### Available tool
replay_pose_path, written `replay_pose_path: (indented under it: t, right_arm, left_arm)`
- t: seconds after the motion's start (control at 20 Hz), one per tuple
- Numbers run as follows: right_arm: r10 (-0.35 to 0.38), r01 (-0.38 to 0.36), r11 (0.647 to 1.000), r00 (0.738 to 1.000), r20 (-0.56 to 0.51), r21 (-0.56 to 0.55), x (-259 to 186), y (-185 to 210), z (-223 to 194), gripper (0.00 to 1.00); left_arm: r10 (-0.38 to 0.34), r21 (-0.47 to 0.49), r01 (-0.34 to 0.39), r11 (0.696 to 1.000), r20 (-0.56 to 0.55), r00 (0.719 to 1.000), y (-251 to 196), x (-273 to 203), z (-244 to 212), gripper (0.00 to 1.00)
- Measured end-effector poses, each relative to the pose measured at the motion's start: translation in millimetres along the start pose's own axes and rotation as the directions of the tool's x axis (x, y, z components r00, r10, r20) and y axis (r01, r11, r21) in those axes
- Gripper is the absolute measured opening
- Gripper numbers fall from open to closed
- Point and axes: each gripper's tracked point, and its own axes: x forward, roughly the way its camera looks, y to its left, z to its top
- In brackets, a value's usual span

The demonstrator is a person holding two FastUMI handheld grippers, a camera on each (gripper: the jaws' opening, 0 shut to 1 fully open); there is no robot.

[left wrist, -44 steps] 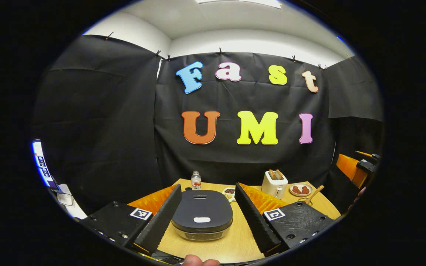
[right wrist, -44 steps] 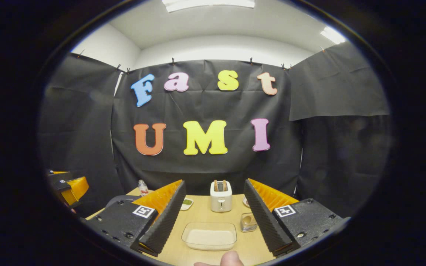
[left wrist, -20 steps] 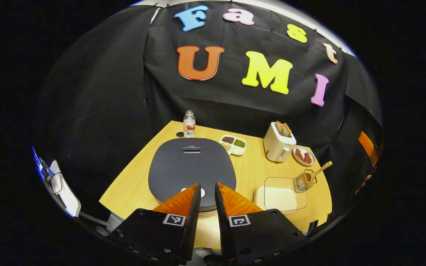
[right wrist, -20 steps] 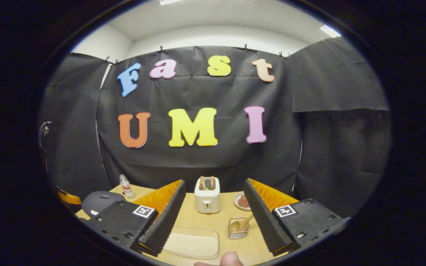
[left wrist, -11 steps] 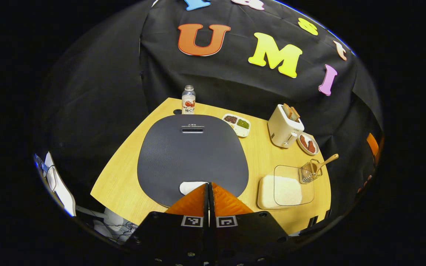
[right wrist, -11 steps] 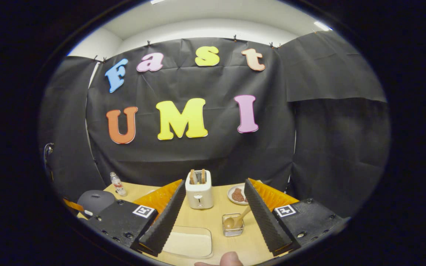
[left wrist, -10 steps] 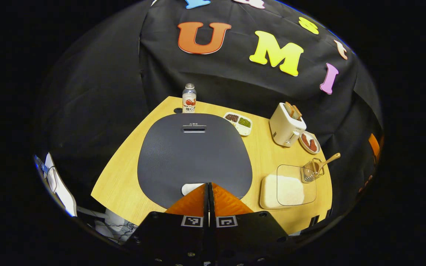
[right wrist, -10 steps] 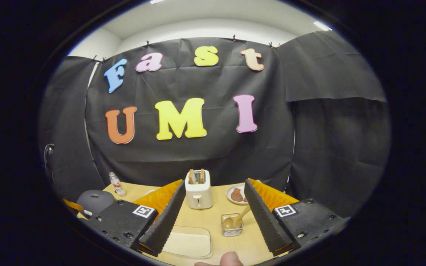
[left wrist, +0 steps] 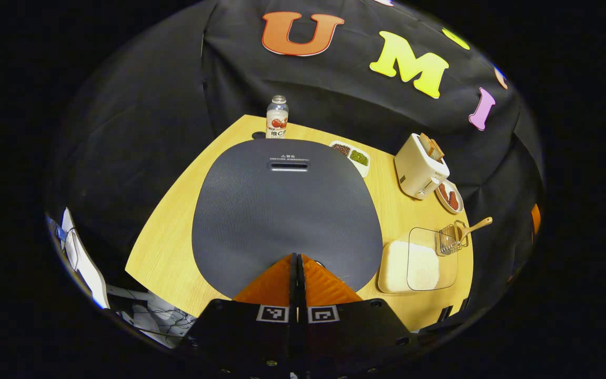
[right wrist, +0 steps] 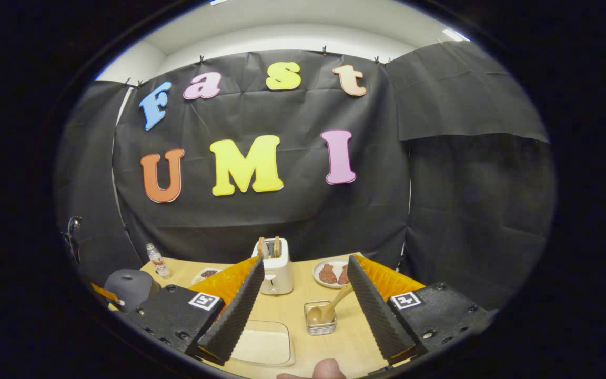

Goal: Close the left gripper, press the button to open the rice cooker; take a wooden spoon from the chopstick holder with the right hand, scoop a spoonful of rice and pour it into the rice cooker, then put the wooden spoon back into the chopstick holder.

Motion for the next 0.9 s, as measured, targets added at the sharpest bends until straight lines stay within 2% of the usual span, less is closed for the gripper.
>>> replay_pose_path:
  t: [0.2,0.4,0.5,0.65,0.9]
  right_arm:
    - [0.01,-0.01,1.0,1.0,0.003,-0.004,-6,4,0,1.0]
    - [0.014,-0.014,1.0,1.0,0.022,-0.011,-13,5,6,1.0]
    - [0.012,-0.012,1.0,1.0,0.028,-0.017,-18,4,8,1.0]
    - [-0.002,0.003,1.0,0.999,0.036,-0.016,-25,-5,11,1.0]
    - [-0.02,0.021,1.0,0.999,0.043,-0.009,-31,-12,15,0.99]
  left_arm:
    - [-0.032,-0.03,0.033,0.999,0.03,0.999,-2,-7,4,0.0]
    - [-0.01,-0.008,0.011,1.0,0.087,0.996,-4,-20,17,0.0]
    - [-0.004,0.0,0.004,1.0,0.161,0.987,-7,-37,35,0.0]
    - [-0.013,0.027,0.005,1.0,0.303,0.953,-14,-66,79,0.0]
    - [-0.023,0.084,-0.022,0.996,0.498,0.867,-21,-99,149,0.0]
